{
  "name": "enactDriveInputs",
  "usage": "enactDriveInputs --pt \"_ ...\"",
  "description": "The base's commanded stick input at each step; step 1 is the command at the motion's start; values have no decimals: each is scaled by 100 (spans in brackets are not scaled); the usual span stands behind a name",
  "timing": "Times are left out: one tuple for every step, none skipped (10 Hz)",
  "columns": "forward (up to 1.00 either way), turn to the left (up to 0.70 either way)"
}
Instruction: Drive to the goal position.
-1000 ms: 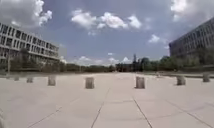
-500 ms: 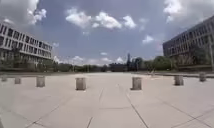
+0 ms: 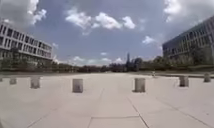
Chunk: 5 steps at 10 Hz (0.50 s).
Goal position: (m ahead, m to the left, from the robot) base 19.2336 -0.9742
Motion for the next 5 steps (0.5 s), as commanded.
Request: enactDriveInputs --pt "70 0" --pt "70 0" --pt "70 0" --pt "70 0" --pt "70 0"
